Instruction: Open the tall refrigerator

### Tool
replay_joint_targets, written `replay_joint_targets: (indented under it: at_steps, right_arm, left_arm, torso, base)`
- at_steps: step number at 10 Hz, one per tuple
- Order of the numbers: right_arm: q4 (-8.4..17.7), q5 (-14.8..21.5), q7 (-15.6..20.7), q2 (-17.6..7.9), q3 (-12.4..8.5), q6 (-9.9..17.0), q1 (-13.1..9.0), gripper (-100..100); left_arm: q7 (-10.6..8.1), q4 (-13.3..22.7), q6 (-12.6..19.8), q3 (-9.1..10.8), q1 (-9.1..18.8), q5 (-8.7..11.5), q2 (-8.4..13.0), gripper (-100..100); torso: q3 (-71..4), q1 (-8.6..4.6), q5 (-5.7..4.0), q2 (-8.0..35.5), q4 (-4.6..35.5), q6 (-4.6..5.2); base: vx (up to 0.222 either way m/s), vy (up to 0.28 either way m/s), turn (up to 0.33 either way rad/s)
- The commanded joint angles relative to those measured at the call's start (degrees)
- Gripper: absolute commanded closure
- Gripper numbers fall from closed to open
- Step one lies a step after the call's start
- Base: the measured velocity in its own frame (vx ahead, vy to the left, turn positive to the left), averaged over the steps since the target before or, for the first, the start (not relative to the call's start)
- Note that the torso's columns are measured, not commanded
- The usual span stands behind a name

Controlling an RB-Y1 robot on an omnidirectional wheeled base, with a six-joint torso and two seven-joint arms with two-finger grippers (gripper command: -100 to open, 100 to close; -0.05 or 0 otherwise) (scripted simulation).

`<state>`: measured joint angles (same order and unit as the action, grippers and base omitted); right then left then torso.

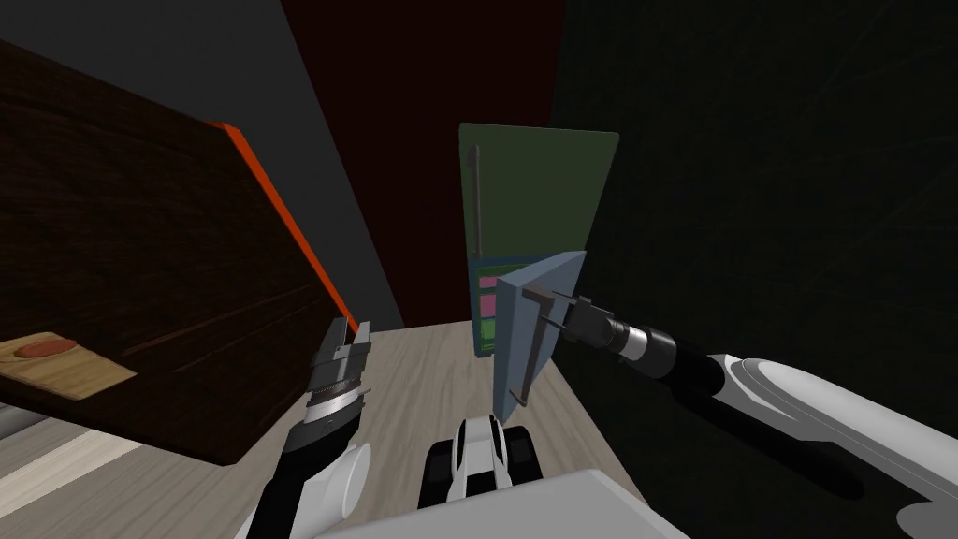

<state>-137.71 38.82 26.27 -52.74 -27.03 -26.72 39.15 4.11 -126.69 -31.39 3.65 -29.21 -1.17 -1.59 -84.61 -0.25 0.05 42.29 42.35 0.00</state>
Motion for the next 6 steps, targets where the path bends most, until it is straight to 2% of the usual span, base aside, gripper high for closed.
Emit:
replay_joint_targets:
  at_steps: [1, 2, 3, 6]
  right_arm:
    - [-1.9, -0.2, 0.6, 0.1, 0.5, -1.7, 0.5, 100]
    - [-3.1, -0.3, 0.8, 0.1, 1.0, -2.6, 0.7, 100]
    - [-3.1, -0.3, 0.8, 0.1, 1.0, -2.6, 0.7, 100]
    - [-5.4, -0.6, 1.3, 0.0, 2.0, -4.5, 1.1, 100]
  left_arm:
    - [0.0, 0.0, 0.0, -0.01, 0.0, 0.0, 0.0, 0]
    - [0.0, 0.0, 0.0, -0.01, 0.0, 0.0, 0.0, 0]
    - [0.0, 0.0, 0.0, 0.0, 0.0, 0.0, 0.0, 0]
    - [0.0, 0.0, 0.0, -0.01, 0.0, 0.0, 0.0, 0]
  torso:
    - [-0.1, 0.13, -0.02, -0.2, 0.0, 0.05]
    - [-0.2, 0.14, 0.0, -0.3, -0.1, 0.02]
    - [0.0, 0.05, -0.03, 0.0, 0.0, 0.05]
    - [0.4, 0.45, -0.03, 0.4, 0.0, 0.13]
  base:
    - [-0.049, -0.2, 0.035]
    - [-0.132, -0.231, 0.093]
    - [-0.121, -0.195, 0.067]
    - [-0.106, -0.139, 0.034]
